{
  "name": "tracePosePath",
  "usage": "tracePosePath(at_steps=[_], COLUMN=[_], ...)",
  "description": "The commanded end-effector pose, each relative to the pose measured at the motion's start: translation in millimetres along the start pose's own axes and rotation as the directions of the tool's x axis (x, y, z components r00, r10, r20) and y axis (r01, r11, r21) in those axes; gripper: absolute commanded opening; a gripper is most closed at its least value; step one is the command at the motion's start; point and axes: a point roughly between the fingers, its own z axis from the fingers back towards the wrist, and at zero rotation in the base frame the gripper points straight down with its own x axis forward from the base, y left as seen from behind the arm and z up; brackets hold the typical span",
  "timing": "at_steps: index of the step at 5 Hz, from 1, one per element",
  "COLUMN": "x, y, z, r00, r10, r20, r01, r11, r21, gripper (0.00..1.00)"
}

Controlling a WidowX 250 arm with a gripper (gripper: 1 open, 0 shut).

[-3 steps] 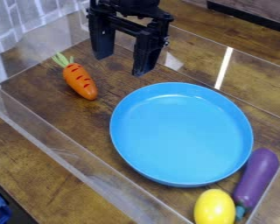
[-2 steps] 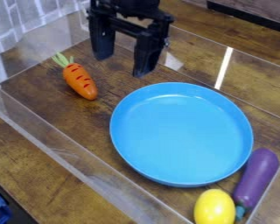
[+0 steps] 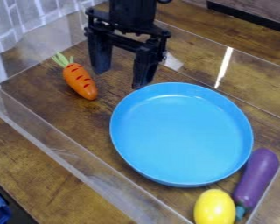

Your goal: Move the carrot to the right side

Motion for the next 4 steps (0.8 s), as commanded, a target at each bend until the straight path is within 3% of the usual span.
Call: tracePosePath(at_steps=[1,4], x=[1.9,5.2], y=[8.7,17.4], z=[4.3,-8.9], r00=[0.998,0.985], r10=[0.058,0.173], r20=[0.022,-0.005], r01=[-0.057,-0.173], r11=[0.998,0.984], r21=[-0.015,-0.041], gripper=[1.00,1.00])
